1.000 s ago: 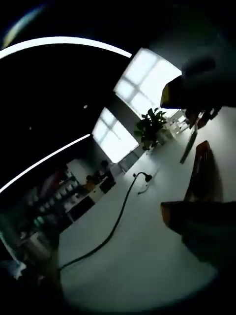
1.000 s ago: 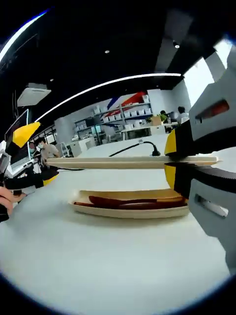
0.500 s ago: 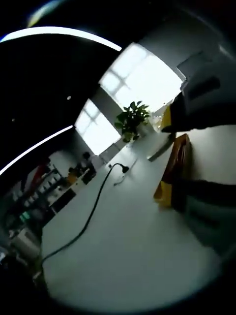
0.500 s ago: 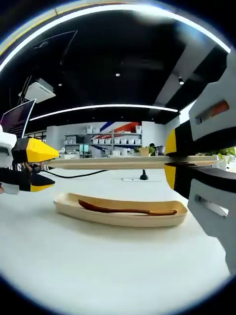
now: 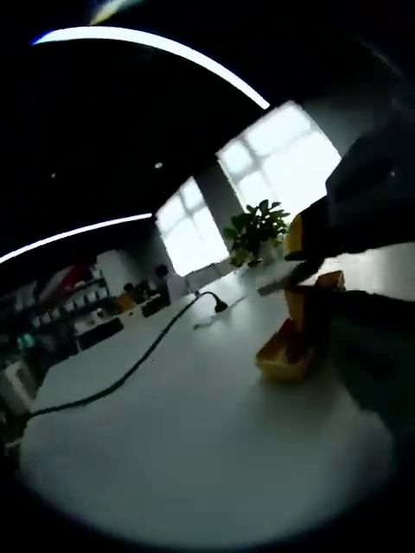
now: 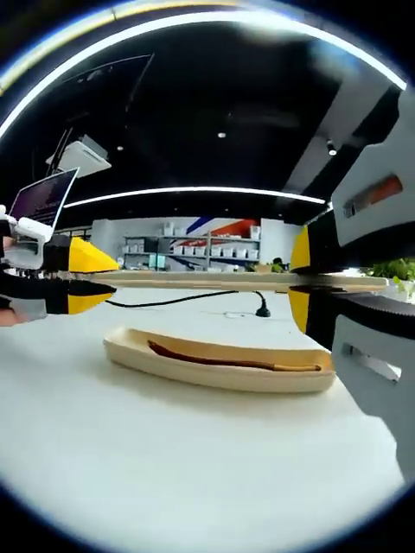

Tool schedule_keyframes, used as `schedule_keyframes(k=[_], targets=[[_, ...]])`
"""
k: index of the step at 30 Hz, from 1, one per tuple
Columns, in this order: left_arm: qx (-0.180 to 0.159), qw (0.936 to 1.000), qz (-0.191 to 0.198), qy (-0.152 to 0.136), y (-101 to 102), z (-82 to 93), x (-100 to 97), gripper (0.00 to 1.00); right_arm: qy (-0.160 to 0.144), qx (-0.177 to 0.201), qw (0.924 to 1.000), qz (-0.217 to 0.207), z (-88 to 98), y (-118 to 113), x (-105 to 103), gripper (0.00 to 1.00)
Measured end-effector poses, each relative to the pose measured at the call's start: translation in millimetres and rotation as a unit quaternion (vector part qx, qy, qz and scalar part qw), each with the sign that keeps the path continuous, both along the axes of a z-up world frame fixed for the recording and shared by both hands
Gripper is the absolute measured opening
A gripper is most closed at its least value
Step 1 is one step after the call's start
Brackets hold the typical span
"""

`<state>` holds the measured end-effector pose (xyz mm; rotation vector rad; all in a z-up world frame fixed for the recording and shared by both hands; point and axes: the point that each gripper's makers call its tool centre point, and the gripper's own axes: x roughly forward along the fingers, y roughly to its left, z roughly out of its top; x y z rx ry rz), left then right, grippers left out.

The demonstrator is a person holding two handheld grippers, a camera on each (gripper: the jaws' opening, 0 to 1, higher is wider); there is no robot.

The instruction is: Arrange the utensils inside the cutlery case until each visible utensil rests in its matching compartment.

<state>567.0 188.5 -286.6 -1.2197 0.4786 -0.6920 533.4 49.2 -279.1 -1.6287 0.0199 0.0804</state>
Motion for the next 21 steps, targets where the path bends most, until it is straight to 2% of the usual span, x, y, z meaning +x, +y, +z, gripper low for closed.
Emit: schedule_keyframes(k=[3, 4, 7, 9, 12, 15, 19, 21], targets=[[-0.084, 0.9962, -0.017, 0.012, 2, 13.4, -2.6, 0.05, 0.013, -0.004, 0.9998, 0.015, -7.1, 3, 1, 0.09], [-0.094, 0.9952, -0.017, 0.017, 5, 13.1, 5.3, 0.05, 0.019, -0.002, 0.9996, 0.021, -9.0, 3, 1, 0.10], [-0.091, 0.9955, -0.012, 0.024, 9, 7.7, 15.8, 0.05, 0.025, -0.003, 0.9990, 0.038, -9.8, -1, 5, 0.10], [-0.134, 0.9903, -0.019, 0.028, 9, 17.2, 17.2, 0.04, 0.028, 0.002, 0.9991, 0.033, -11.3, -9, 8, 0.12], [-0.109, 0.9938, -0.013, 0.016, 7, 19.3, 15.9, 0.04, 0.040, 0.016, 0.9987, 0.027, -14.3, -20, 10, 0.15], [-0.123, 0.9923, -0.011, 0.013, 6, 24.1, 15.1, 0.04, 0.054, 0.044, 0.9974, 0.017, -16.7, -36, 12, 0.17], [-0.135, 0.9908, -0.008, 0.015, 6, 22.9, 15.0, 0.04, 0.052, 0.074, 0.9958, 0.014, -12.5, -53, 13, 0.19], [-0.141, 0.9898, -0.003, 0.019, 8, 21.2, 16.0, 0.04, 0.072, 0.113, 0.9911, 0.005, -18.3, -64, 13, 0.19]])
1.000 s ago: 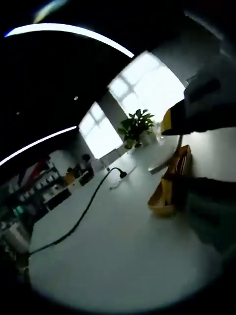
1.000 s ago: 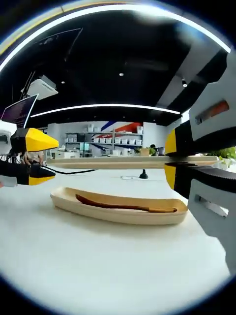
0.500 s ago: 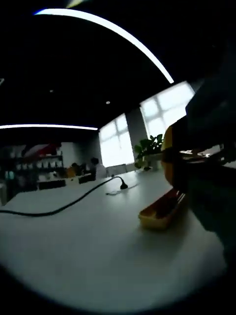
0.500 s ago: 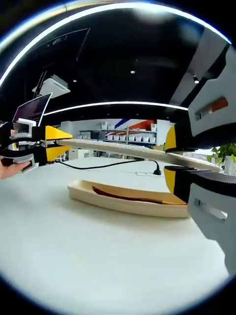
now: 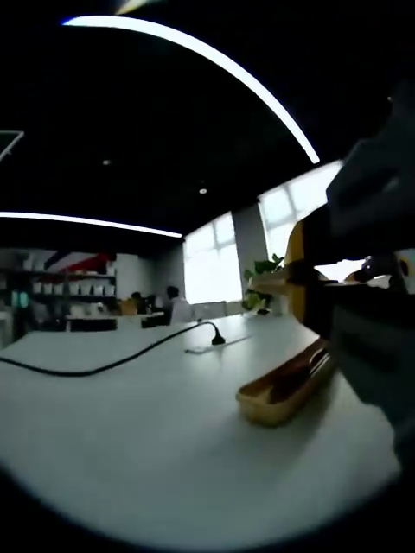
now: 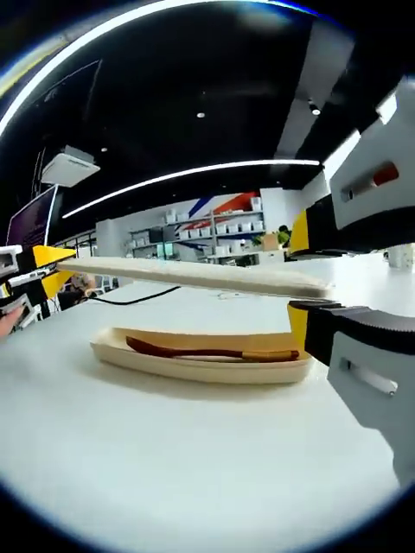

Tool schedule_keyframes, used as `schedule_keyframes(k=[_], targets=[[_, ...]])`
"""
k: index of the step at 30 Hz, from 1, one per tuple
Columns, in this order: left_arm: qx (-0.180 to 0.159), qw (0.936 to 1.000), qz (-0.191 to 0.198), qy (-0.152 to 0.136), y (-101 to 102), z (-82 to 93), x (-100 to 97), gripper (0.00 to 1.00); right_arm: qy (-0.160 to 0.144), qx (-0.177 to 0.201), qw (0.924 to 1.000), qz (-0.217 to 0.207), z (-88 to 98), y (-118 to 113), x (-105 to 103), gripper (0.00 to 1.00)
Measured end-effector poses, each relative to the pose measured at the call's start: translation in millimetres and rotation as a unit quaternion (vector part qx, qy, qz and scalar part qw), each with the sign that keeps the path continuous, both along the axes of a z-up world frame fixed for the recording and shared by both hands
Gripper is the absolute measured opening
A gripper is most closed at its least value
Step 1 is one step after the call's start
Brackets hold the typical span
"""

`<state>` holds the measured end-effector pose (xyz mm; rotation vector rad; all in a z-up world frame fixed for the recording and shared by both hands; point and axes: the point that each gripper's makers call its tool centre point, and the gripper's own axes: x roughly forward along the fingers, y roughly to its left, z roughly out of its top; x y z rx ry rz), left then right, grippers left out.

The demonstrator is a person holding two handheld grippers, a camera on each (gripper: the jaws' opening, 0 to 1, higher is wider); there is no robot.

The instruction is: Arrange the utensils inside the cutlery case until each visible utensil rests in its matching compartment.

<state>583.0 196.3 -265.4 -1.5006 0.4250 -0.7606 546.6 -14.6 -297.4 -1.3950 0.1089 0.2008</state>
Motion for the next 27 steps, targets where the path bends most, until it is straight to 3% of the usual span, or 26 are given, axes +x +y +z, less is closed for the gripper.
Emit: schedule_keyframes(k=[4, 6, 8, 10, 11, 14, 15, 16, 17, 18, 19, 20, 21, 22, 23, 24, 26, 27], targets=[[-0.005, 0.9999, 0.016, 0.004, 6, -1.5, 2.2, 0.04, 0.049, 0.084, 0.9952, -0.007, -8.9, -17, 1, 0.24], [-0.016, 0.9997, 0.020, 0.003, 9, 1.0, 2.6, 0.04, 0.078, 0.148, 0.9860, -0.006, -12.5, -26, -1, 0.25], [-0.024, 0.9995, 0.019, 0.004, 9, 3.0, 0.9, 0.04, 0.109, 0.226, 0.9679, 0.016, -15.5, -26, -5, 0.28], [-0.027, 0.9994, 0.023, 0.005, 12, 3.3, 3.5, 0.04, 0.155, 0.289, 0.9440, 0.035, -22.2, -26, -12, 0.29], [-0.025, 0.9993, 0.026, 0.005, 13, 2.8, 4.4, 0.04, 0.172, 0.347, 0.9208, 0.047, -21.5, -24, -15, 0.30], [-0.028, 0.9992, 0.027, 0.005, 14, 2.4, 4.8, 0.04, 0.208, 0.437, 0.8723, 0.070, -17.0, -20, -18, 0.30], [-0.034, 0.9991, 0.026, 0.006, 14, 2.9, 5.1, 0.04, 0.222, 0.488, 0.8405, 0.076, -12.8, -20, -20, 0.30], [-0.037, 0.9990, 0.024, 0.007, 14, 3.5, 4.7, 0.04, 0.230, 0.517, 0.8201, 0.083, -9.8, -18, -21, 0.30], [-0.040, 0.9989, 0.022, 0.006, 13, 4.5, 2.9, 0.04, 0.244, 0.554, 0.7908, 0.093, -6.0, -16, -23, 0.30], [-0.041, 0.9990, 0.020, 0.006, 12, 4.9, 2.2, 0.04, 0.254, 0.577, 0.7700, 0.099, -3.4, -14, -25, 0.30], [-0.040, 0.9990, 0.019, 0.005, 12, 5.3, 2.3, 0.04, 0.271, 0.609, 0.7374, 0.107, -0.3, -11, -28, 0.30], [-0.038, 0.9991, 0.020, 0.004, 12, 5.1, 2.1, 0.04, 0.280, 0.631, 0.7140, 0.115, 2.9, -8, -30, 0.29], [-0.036, 0.9991, 0.021, 0.004, 12, 4.6, 2.3, 0.04, 0.290, 0.661, 0.6806, 0.124, 7.3, -5, -31, 0.28], [-0.036, 0.9991, 0.021, 0.004, 12, 4.2, 2.6, 0.04, 0.308, 0.702, 0.6282, 0.134, 13.8, -1, -35, 0.27], [-0.037, 0.9991, 0.021, 0.005, 12, 3.7, 2.5, 0.04, 0.319, 0.719, 0.6005, 0.141, 15.9, 2, -38, 0.27], [-0.039, 0.9990, 0.020, 0.007, 14, 3.4, 6.0, 0.04, 0.328, 0.745, 0.5620, 0.145, 19.7, 4, -39, 0.27], [-0.041, 0.9990, 0.018, 0.006, 14, 4.0, 6.1, 0.04, 0.340, 0.771, 0.5175, 0.146, 20.5, 6, -41, 0.27], [-0.041, 0.9990, 0.016, 0.004, 12, 5.2, 3.1, 0.04, 0.347, 0.777, 0.5054, 0.145, 19.5, 7, -42, 0.26]])
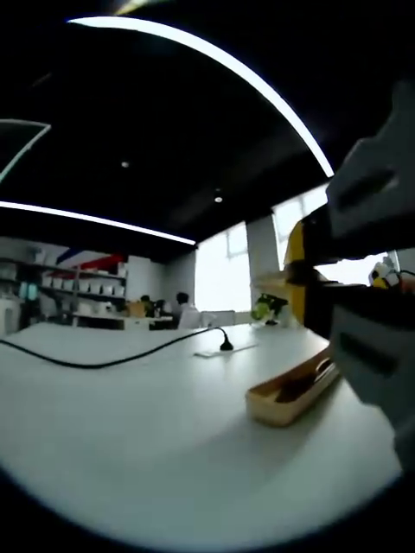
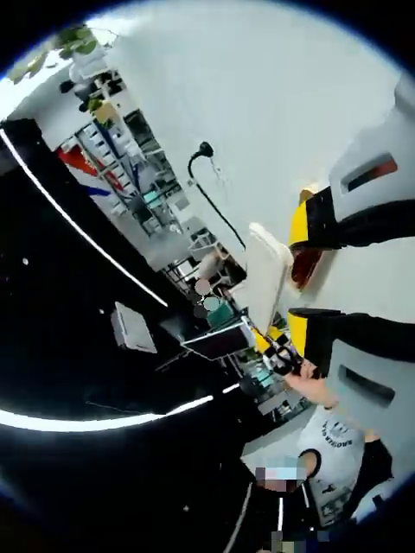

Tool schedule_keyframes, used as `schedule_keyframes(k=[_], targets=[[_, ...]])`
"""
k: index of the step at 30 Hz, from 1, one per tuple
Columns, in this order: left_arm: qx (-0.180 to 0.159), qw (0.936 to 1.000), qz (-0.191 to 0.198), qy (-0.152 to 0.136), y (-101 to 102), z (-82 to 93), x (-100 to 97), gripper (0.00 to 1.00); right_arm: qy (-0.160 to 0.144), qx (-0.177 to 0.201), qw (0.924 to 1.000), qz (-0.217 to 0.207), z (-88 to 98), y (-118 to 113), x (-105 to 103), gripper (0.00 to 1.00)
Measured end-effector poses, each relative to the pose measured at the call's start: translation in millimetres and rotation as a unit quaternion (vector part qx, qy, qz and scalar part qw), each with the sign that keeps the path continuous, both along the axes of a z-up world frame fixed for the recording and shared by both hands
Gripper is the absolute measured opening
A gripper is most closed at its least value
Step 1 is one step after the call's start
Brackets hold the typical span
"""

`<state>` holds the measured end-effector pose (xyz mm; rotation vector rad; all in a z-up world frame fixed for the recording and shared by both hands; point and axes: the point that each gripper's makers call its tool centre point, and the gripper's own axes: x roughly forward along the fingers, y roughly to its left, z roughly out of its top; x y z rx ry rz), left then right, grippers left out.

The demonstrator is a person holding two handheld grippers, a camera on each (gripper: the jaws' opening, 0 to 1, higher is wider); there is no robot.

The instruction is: Arrange the utensils inside the cutlery case until each visible utensil rests in its matching compartment.

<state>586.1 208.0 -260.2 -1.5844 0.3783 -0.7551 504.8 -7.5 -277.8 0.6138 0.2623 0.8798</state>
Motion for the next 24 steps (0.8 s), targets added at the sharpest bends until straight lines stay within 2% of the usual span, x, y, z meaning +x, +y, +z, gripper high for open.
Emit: schedule_keyframes(k=[2, 4, 5, 9, 12, 18, 22, 24], targets=[[0.003, 1.0000, -0.001, -0.005, -3, 2.5, -3.2, 0.04, 0.016, 0.015, 0.9997, 0.008, -3.6, 3, -1, 0.26], [0.006, 0.9999, -0.002, -0.009, -4, 3.7, -5.9, 0.04, 0.041, 0.043, 0.9980, 0.019, -5.4, 7, 1, 0.25], [0.007, 0.9999, -0.003, -0.010, -5, 3.8, -7.4, 0.04, 0.043, 0.059, 0.9971, 0.021, -2.9, 7, 1, 0.23], [0.004, 1.0000, -0.002, -0.007, -4, 2.2, -6.7, 0.04, 0.042, 0.059, 0.9974, 0.000, -2.6, 0, 6, 0.21], [0.005, 1.0000, -0.002, -0.006, -4, 0.9, -7.1, 0.04, 0.064, 0.072, 0.9952, -0.016, -8.4, -6, 12, 0.20], [0.004, 1.0000, -0.007, -0.005, -5, 0.4, -5.0, 0.04, 0.077, 0.082, 0.9935, -0.016, -11.1, -8, 17, 0.19], [-0.001, 0.9999, -0.012, -0.004, -7, 0.4, -4.3, 0.04, 0.097, 0.093, 0.9909, -0.009, -16.4, -4, 16, 0.19], [0.004, 0.9999, -0.014, -0.003, -8, -0.9, -3.5, 0.04, 0.096, 0.099, 0.9904, -0.010, -14.1, -4, 17, 0.18]])
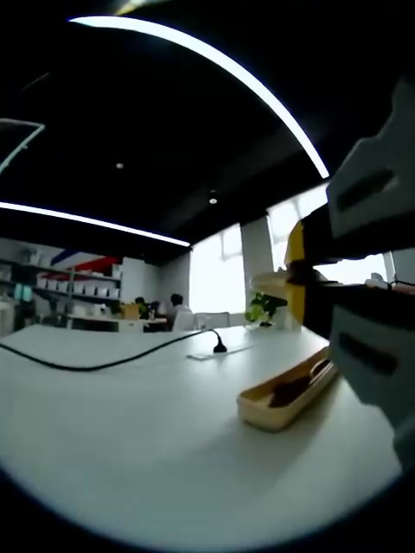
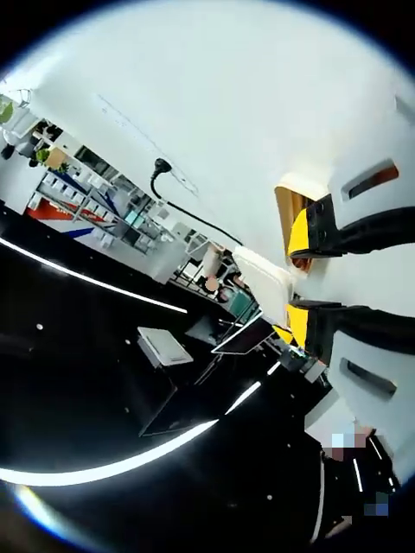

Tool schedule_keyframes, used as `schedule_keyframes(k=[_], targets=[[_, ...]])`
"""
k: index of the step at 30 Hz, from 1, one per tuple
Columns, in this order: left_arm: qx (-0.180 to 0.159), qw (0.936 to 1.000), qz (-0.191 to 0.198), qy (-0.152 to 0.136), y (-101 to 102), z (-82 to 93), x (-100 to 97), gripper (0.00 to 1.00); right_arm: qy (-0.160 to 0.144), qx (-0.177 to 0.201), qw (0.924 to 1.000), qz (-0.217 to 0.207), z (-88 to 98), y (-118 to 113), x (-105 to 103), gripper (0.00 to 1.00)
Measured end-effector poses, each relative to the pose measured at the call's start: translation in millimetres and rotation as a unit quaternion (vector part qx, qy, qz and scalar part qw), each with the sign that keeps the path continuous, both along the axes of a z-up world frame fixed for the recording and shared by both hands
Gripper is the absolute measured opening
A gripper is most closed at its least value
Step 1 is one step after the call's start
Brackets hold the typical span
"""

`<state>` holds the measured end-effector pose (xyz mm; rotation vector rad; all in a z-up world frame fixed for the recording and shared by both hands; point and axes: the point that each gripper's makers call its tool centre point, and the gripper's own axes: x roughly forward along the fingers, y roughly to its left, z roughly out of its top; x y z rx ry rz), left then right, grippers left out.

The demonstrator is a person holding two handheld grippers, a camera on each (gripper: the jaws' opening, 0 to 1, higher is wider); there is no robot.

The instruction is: Arrange the utensils inside the cutlery case until each visible utensil rests in its matching compartment.

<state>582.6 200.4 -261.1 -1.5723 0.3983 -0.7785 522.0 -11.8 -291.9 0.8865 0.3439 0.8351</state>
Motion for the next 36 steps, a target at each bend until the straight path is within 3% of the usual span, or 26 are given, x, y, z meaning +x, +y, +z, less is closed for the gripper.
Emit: schedule_keyframes(k=[2, 3, 7, 11, 14, 17, 20, 25, 27, 29, 30, 32, 33, 36], targets=[[0.007, 1.0000, 0.000, 0.001, -1, -2.1, 0.1, 0.04, -0.002, 0.010, 0.9999, -0.006, 2.1, -1, 0, 0.18], [0.007, 1.0000, 0.000, 0.003, -1, -2.7, 0.3, 0.04, 0.004, 0.033, 0.9993, -0.014, 5.2, -2, 1, 0.18], [0.014, 0.9998, -0.005, 0.014, 0, -9.2, 5.0, 0.04, 0.010, 0.037, 0.9992, -0.013, 2.0, -1, 0, 0.09], [0.085, 0.9963, 0.012, 0.008, 3, -24.4, 9.4, 0.05, 0.043, 0.032, 0.9985, -0.008, -4.4, 5, -6, 0.07], [0.141, 0.9896, 0.027, 0.007, 6, -37.4, 13.9, 0.06, 0.047, -0.008, 0.9988, -0.008, -15.0, 9, -10, 0.07], [0.178, 0.9833, 0.035, 0.005, 5, -44.3, 12.0, 0.07, 0.052, -0.014, 0.9985, -0.009, -14.2, 8, -4, 0.07], [0.230, 0.9721, 0.045, 0.002, 3, -53.7, 9.9, 0.09, 0.058, -0.025, 0.9980, -0.010, -16.8, 7, -3, 0.07], [0.265, 0.9634, 0.043, 0.005, -4, -60.6, 2.5, 0.10, 0.080, -0.027, 0.9963, -0.017, -24.6, 0, 4, 0.07], [0.295, 0.9543, 0.044, -0.002, -2, -64.5, 2.4, 0.10, 0.088, -0.025, 0.9957, -0.019, -27.5, 0, 4, 0.07], [0.337, 0.9404, 0.045, -0.015, 0, -66.6, 2.3, 0.11, 0.093, -0.025, 0.9952, -0.018, -28.3, 0, 4, 0.07], [0.368, 0.9280, 0.051, -0.028, 3, -67.7, 3.0, 0.11, 0.094, -0.024, 0.9951, -0.019, -28.3, -1, 4, 0.07], [0.405, 0.9115, 0.059, -0.040, 4, -69.3, 2.7, 0.11, 0.086, -0.023, 0.9959, -0.016, -26.3, -1, 6, 0.06], [0.413, 0.9076, 0.059, -0.046, 6, -68.9, 3.7, 0.11, 0.083, -0.016, 0.9963, -0.015, -24.6, -2, 6, 0.06], [0.421, 0.9040, 0.061, -0.044, 7, -70.1, 3.3, 0.11, 0.093, -0.001, 0.9956, -0.011, -25.8, -2, 7, 0.06]])
